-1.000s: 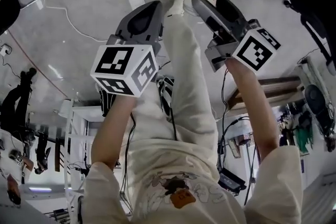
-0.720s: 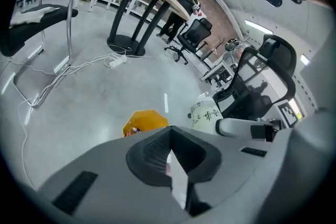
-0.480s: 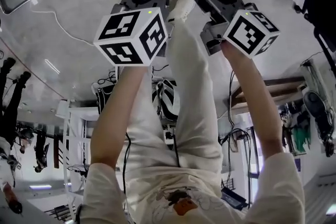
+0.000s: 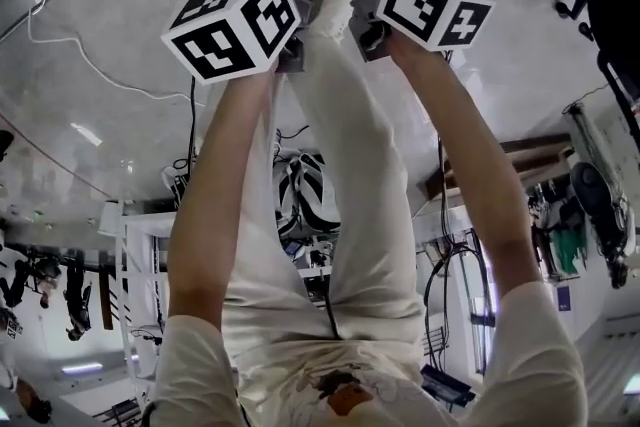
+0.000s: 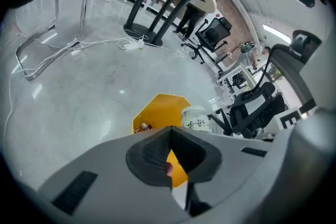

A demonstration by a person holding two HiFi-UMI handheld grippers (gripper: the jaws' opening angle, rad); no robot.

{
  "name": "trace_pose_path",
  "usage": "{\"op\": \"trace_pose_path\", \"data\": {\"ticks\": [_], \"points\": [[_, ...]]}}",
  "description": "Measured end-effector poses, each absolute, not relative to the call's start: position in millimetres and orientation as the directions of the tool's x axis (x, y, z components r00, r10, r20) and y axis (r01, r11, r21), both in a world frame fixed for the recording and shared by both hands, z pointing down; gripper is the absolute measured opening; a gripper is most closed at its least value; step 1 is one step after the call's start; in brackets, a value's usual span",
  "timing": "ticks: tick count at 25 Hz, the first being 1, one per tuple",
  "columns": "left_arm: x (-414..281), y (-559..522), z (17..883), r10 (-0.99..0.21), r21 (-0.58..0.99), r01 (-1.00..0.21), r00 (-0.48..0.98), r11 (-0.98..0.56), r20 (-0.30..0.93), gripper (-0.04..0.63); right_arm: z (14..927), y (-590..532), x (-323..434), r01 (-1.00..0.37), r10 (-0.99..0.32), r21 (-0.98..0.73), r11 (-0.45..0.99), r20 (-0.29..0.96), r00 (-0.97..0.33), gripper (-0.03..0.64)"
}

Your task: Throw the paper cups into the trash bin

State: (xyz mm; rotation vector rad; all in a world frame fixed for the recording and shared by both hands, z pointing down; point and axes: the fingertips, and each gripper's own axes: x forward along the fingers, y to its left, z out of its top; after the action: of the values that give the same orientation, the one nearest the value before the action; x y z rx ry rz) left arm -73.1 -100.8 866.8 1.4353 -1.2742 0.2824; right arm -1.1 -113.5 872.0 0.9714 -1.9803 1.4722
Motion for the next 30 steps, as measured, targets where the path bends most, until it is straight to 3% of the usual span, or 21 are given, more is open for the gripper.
{"op": "trace_pose_path", "data": {"ticks": [5,14,26,30], "points": [[-69,-107,888,-0.506,0.54,-0.826,0.4,0.162,0.764,0.006,909,-121,-3,-0.817,-0.211,-0.546,0.185,0.79,-0.575,0.321],[-81,-93,929,-0.489,0.466,-0.853,0.31,0.234,0.815,0.006,960,-122,-9,-0.87,-0.138,-0.452,0.196,0.866,-0.481,0.322],[-64,-102,883,-0.474,0.465,-0.864,0.333,0.192,0.815,0.006,904,-119,14,-0.878,-0.128,-0.469,0.097,0.869,-0.479,0.336],[-54,-104,833,-0.481,0.469,-0.868,0.345,0.163,0.806,0.006,850,-117,35,-0.894,-0.186,-0.426,0.143,0.875,-0.446,0.186]]}}
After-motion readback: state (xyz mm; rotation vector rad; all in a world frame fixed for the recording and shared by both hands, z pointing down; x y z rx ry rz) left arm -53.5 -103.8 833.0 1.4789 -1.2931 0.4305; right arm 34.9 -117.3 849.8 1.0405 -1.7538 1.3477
